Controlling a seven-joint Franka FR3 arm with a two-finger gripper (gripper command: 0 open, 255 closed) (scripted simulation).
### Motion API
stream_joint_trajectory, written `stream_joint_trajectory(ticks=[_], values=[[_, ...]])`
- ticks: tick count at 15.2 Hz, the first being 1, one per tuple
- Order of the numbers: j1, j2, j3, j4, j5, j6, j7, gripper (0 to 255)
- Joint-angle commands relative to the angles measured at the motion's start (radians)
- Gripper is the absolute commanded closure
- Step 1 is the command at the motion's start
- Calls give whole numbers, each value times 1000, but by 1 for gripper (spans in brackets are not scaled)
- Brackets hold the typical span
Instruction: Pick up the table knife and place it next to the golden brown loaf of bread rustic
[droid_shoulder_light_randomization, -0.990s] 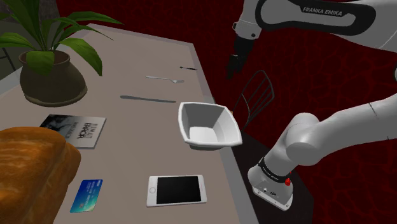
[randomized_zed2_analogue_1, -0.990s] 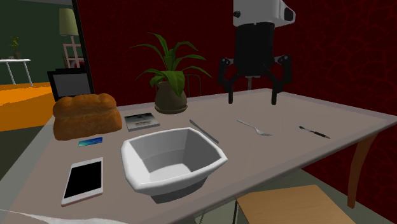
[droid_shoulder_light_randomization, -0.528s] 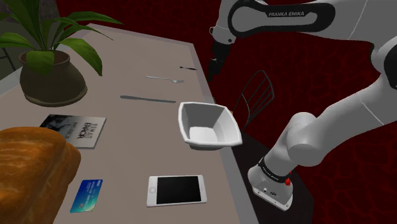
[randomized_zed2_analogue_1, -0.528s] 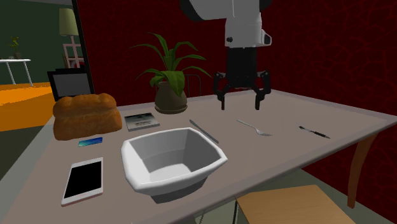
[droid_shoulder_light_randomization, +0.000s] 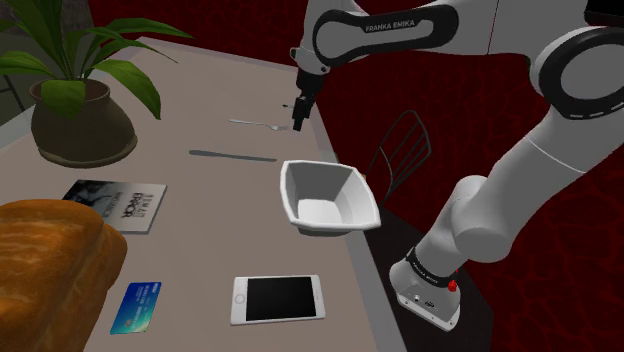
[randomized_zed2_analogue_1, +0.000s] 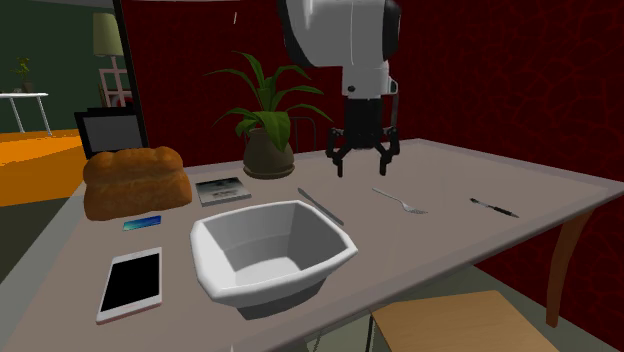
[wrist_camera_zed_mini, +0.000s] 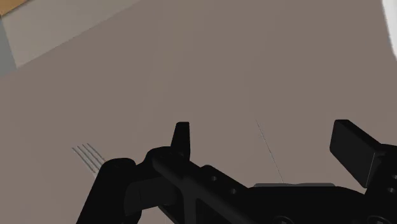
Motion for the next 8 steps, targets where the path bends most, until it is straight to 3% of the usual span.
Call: stream_joint_trajectory(ticks=[1, 8], values=[[14, 63, 9, 35, 14, 34, -31, 0], [46, 286, 48, 220, 51, 91, -141, 0]])
